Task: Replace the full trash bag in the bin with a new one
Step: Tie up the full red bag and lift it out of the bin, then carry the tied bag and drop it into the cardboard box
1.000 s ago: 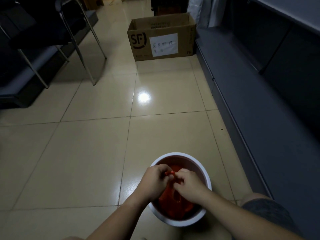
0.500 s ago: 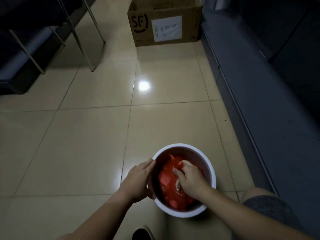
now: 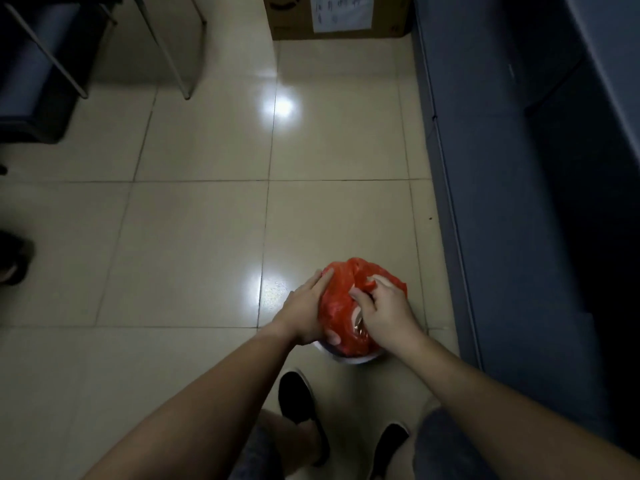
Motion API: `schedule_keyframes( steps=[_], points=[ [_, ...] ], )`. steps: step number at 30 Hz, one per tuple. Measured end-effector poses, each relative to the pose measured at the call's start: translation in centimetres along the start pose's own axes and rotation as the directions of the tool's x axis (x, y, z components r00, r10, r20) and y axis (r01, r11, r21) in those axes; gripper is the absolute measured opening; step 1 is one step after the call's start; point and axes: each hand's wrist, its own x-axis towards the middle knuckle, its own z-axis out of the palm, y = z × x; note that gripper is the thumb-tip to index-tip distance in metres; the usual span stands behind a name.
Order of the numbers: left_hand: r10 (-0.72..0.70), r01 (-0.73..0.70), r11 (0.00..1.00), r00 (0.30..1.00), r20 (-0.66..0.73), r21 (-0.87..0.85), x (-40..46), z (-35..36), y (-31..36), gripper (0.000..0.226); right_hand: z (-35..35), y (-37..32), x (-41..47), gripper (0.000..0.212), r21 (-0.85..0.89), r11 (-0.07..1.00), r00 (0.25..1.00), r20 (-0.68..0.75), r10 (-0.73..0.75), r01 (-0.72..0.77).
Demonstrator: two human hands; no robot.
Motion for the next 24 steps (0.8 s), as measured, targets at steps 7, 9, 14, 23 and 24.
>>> schedule_keyframes(
  steps=[7,9,14,23,24],
  points=[
    [-0.002,-0.018,0.990,0.990,-0.141,-0.141,-12.6,-13.4,11.5,0.151,-13.1,-18.0,-3.1,0.019,0.061,0.992,0.992,-0.056,-0.109,0.112],
    [-0.007,-0.023,0.986,0.984,-0.181,-0.163,-15.8,-17.6,14.2,0.151,-16.7,-23.5,-3.2,0.021,0.069,0.990,0.992,-0.054,-0.116,0.119],
    [0.002,-0.067,0.974,0.956,-0.292,-0.215,-20.6,-27.5,18.7,0.155,-23.0,-35.3,-1.9,0.022,0.031,0.986,0.978,-0.134,-0.161,0.167],
    [0.104,-0.209,0.958,0.892,-0.440,-0.198,-19.3,-40.4,16.6,0.146,-23.7,-47.4,5.2,0.027,0.045,0.978,0.962,-0.196,-0.189,0.201],
    [0.114,-0.210,0.962,0.890,-0.441,-0.176,-18.7,-42.0,16.0,0.144,-23.4,-48.4,6.2,0.026,0.053,0.979,0.961,-0.209,-0.180,0.195]
  ],
)
